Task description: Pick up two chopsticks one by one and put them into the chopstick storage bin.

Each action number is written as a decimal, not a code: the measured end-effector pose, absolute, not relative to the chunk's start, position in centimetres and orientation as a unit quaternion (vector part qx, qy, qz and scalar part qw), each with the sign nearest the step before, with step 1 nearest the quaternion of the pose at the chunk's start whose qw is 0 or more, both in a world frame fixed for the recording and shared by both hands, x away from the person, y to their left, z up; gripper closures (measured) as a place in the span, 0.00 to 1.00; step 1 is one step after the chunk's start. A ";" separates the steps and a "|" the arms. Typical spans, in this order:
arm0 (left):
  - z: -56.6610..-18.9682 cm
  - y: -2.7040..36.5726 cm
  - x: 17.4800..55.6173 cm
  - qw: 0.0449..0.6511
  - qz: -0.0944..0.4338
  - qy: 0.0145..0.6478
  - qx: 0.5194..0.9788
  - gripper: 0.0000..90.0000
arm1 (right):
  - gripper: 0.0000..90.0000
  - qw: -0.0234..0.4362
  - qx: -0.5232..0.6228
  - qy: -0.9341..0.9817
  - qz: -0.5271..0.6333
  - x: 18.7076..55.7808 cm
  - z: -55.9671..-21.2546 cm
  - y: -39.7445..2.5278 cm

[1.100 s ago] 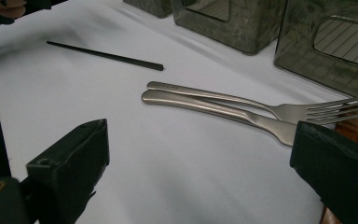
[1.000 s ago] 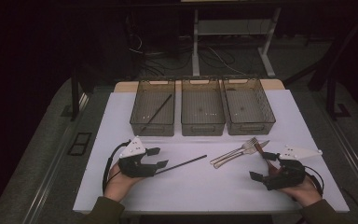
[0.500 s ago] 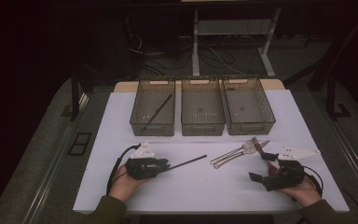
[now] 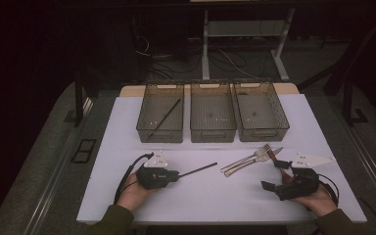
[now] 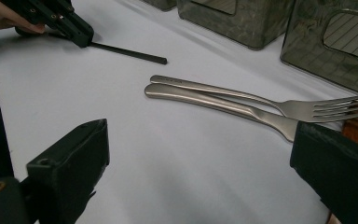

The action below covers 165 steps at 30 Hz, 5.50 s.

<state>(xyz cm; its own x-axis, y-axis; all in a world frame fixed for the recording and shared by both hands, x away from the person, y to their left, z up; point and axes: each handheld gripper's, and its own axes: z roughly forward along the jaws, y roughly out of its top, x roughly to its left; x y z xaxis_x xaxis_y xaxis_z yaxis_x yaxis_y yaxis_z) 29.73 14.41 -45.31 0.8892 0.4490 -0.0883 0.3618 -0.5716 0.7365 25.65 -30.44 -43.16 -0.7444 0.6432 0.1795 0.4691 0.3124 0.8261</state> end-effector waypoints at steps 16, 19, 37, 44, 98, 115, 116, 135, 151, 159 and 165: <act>-45.0 14.2 29.6 0.401 0.052 0.222 0.887 0.95 | 0.04 0.091 0.344 0.805 0.475 25.6 -43.1 -30.5; -44.8 14.1 29.6 0.406 0.049 0.223 0.885 0.95 | 0.04 0.090 0.343 0.805 0.476 25.5 -43.1 -30.5; -42.6 14.5 29.4 0.446 0.037 0.243 0.861 0.95 | 0.04 0.090 0.343 0.805 0.475 25.6 -43.2 -30.5; -41.9 14.4 29.7 0.444 0.038 0.251 0.859 0.95 | 0.04 0.090 0.343 0.805 0.476 25.6 -43.1 -30.5; -33.8 18.0 40.7 0.453 0.148 0.361 0.802 0.95 | 0.04 0.089 0.348 0.803 0.475 25.6 -43.3 -30.5; -35.0 18.8 45.3 0.418 0.182 0.430 0.779 0.95 | 0.04 0.088 0.347 0.804 0.476 25.6 -43.2 -30.6; -35.2 18.7 45.5 0.415 0.183 0.433 0.779 0.95 | 0.04 0.088 0.347 0.804 0.476 25.6 -43.2 -30.6; -38.2 17.7 47.7 0.370 0.166 0.459 0.790 0.94 | 0.04 0.086 0.346 0.803 0.478 25.5 -43.2 -30.7; -37.5 17.9 47.2 0.391 0.168 0.449 0.786 0.66 | 0.04 0.086 0.346 0.803 0.478 25.6 -43.2 -30.7; -35.8 17.5 45.7 0.420 0.158 0.413 0.792 0.52 | 0.04 0.089 0.347 0.803 0.476 25.5 -43.2 -30.6; -34.8 16.8 44.2 0.437 0.157 0.378 0.801 0.45 | 0.04 0.088 0.348 0.803 0.477 25.5 -43.2 -30.6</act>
<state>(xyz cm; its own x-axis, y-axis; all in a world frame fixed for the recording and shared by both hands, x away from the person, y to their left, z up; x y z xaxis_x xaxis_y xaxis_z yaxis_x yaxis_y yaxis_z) 44.18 16.77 -34.75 0.6641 0.7435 -0.0785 0.4686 -0.3322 0.8185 25.52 -30.64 -43.23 -0.7424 0.6425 0.1897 0.4740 0.3038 0.8265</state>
